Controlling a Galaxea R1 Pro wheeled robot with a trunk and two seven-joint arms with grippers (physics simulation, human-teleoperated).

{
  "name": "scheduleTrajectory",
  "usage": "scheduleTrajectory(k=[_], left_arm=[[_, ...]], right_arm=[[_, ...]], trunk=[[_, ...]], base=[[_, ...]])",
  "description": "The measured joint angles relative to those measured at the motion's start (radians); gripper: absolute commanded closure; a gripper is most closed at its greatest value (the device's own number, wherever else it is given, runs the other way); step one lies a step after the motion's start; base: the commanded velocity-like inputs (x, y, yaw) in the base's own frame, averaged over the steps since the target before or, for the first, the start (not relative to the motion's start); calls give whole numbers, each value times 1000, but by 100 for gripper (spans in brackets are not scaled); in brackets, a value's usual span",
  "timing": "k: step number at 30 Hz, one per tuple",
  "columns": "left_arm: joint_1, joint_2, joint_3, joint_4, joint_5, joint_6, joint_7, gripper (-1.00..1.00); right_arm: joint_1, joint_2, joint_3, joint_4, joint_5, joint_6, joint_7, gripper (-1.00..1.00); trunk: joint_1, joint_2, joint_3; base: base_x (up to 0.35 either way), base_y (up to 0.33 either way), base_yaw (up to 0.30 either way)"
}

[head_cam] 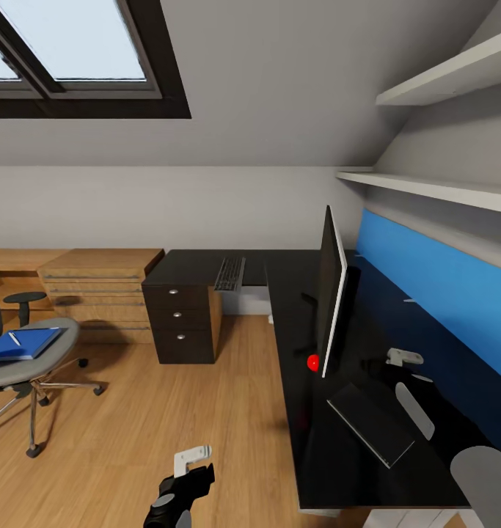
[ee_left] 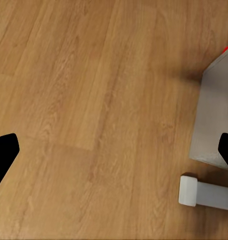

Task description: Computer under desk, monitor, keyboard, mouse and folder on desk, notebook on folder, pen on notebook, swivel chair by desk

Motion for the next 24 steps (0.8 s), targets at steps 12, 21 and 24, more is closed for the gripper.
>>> scheduleTrajectory(k=[12, 21, 24], left_arm=[[0, -1, 1, -6, 1, 0, 3, -100], [0, -3, 1, -5, 2, 0, 5, -100], [0, -4, 0, -5, 2, 0, 5, -100]], right_arm=[[0, 2, 1, 5, 9, -3, 0, -100], [0, 2, 1, 6, 9, -2, 0, -100], [0, 3, 1, 6, 9, -1, -1, -100]], trunk=[[34, -63, -28], [69, -126, -56], [80, -147, -66]], base=[[0, 0, 0], [0, 0, 0], [0, 0, 0]])
